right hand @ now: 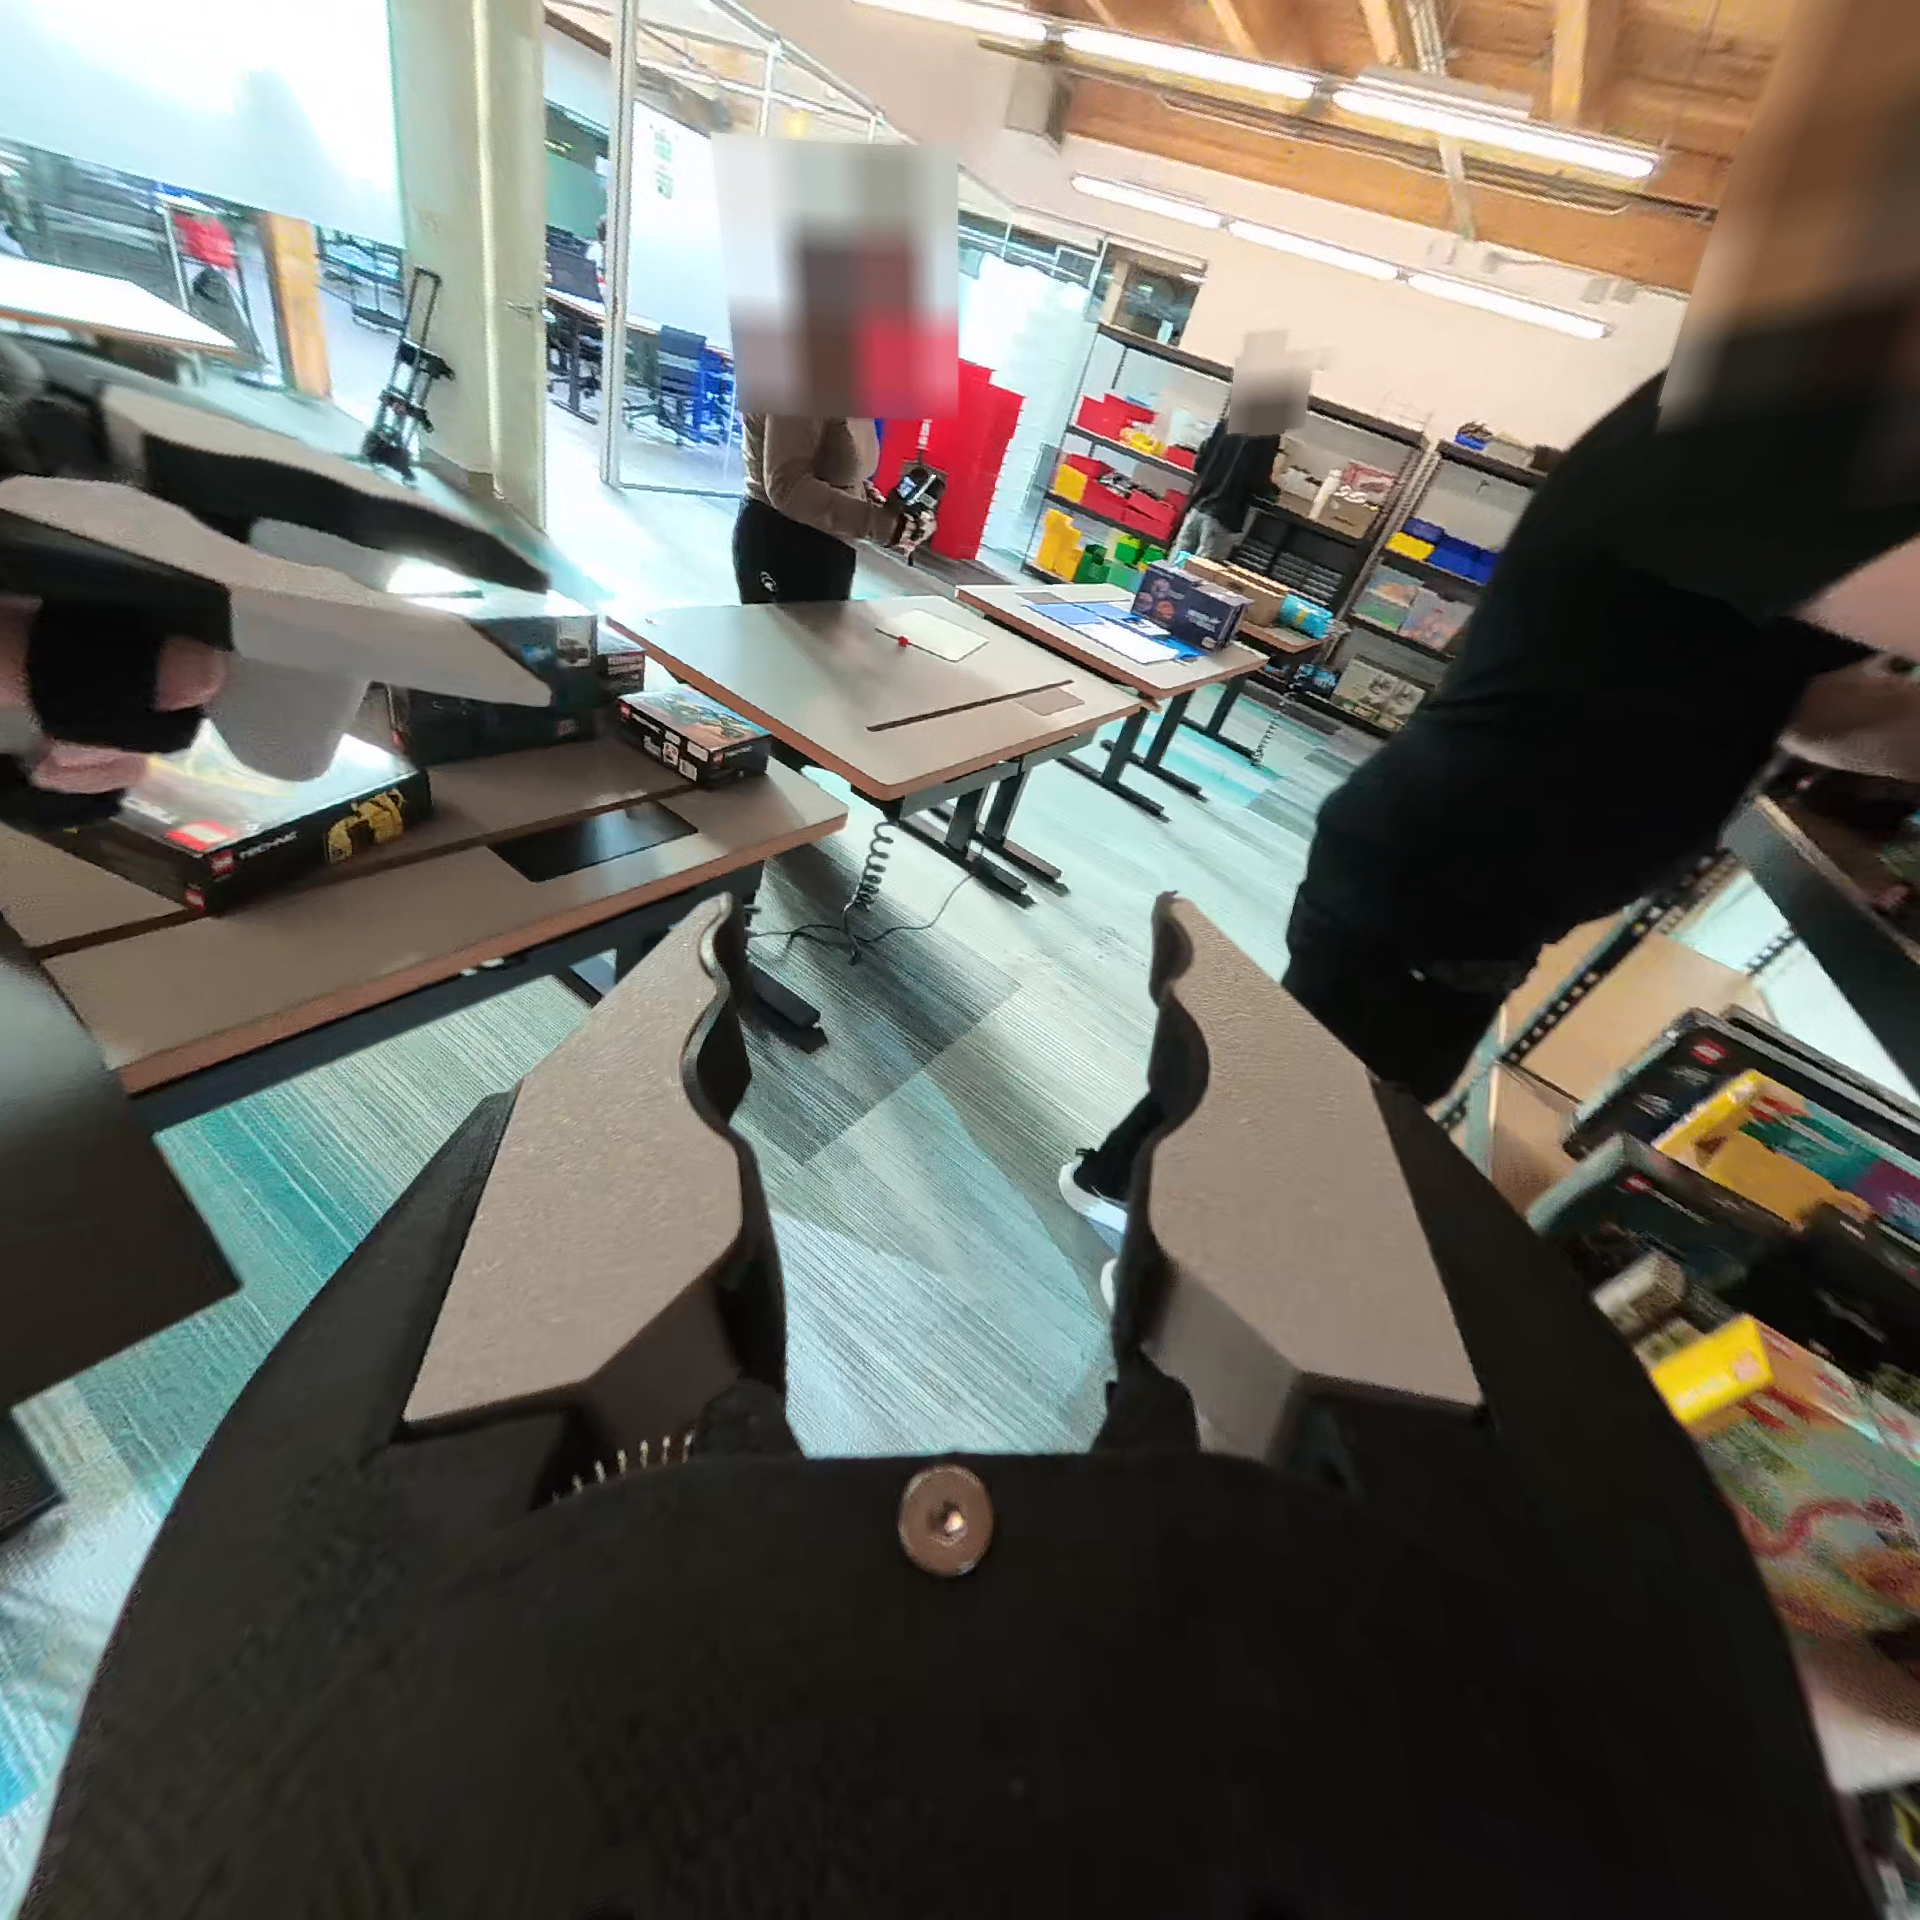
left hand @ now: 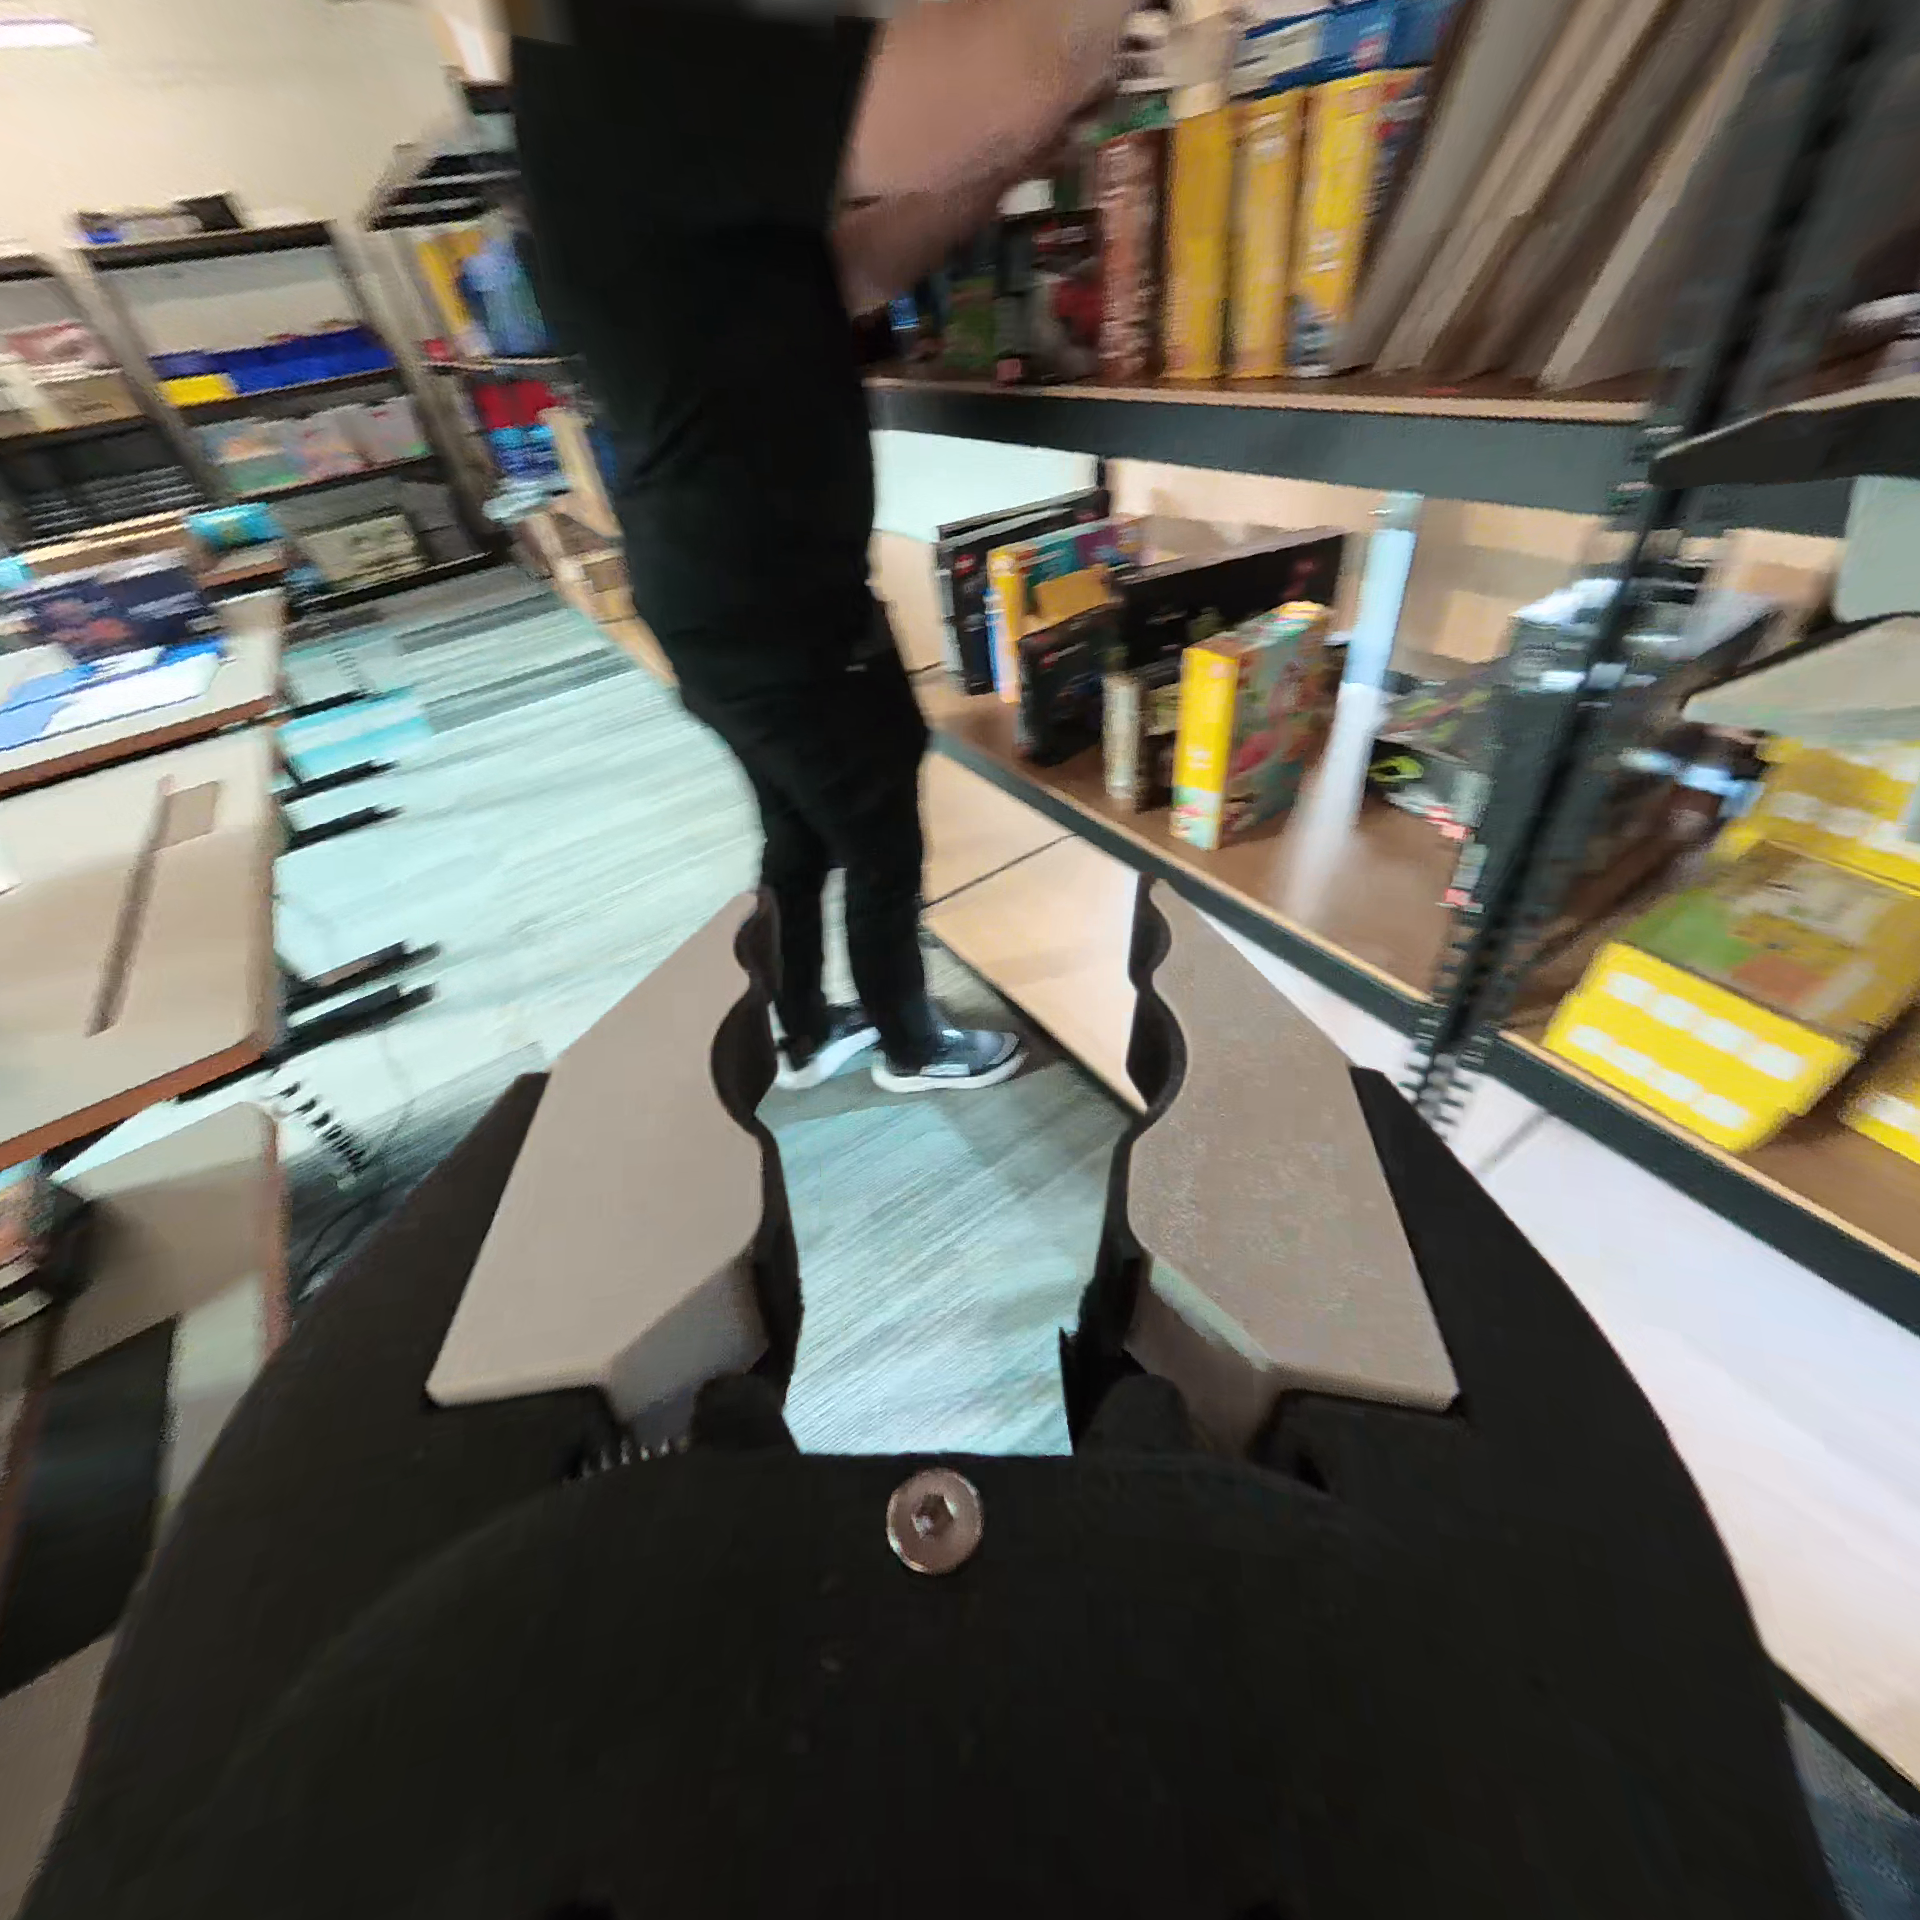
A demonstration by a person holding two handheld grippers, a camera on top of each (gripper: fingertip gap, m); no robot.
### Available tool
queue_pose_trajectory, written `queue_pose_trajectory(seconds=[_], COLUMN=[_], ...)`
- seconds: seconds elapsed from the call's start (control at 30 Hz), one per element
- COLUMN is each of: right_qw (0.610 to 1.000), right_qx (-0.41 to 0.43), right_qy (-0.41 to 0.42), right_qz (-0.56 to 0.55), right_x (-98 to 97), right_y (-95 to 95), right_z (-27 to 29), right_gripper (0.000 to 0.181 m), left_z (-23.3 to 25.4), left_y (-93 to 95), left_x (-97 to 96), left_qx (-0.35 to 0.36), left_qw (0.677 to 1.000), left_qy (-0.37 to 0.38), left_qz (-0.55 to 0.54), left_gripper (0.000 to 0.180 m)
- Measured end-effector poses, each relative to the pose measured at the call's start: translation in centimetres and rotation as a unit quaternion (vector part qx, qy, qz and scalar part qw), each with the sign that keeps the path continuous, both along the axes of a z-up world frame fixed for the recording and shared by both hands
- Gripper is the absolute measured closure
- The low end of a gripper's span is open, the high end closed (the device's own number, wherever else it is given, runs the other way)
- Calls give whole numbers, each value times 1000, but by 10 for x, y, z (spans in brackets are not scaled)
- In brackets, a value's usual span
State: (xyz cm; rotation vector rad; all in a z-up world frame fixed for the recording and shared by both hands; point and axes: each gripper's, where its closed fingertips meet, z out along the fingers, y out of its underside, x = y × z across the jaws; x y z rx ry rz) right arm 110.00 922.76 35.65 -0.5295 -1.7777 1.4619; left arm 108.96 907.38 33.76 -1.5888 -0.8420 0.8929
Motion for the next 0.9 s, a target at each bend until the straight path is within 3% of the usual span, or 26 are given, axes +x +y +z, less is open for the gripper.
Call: queue_pose_trajectory(seconds=[0.2,0.7,0.9], right_qw=[999,985,985], right_qx=[-4,42,41], right_qy=[-26,-40,-30], right_qz=[28,163,166], right_x=[-107,-320,-413], right_y=[-83,-211,-279], right_z=[-4,-15,-19], right_gripper=[113,121,121], left_z=[1,-6,-25], left_y=[-71,-152,-216], left_x=[-69,-251,-325], left_qx=[17,23,30], left_qw=[992,977,973], left_qy=[16,-7,-24], left_qz=[122,211,226], left_gripper=[114,117,116])
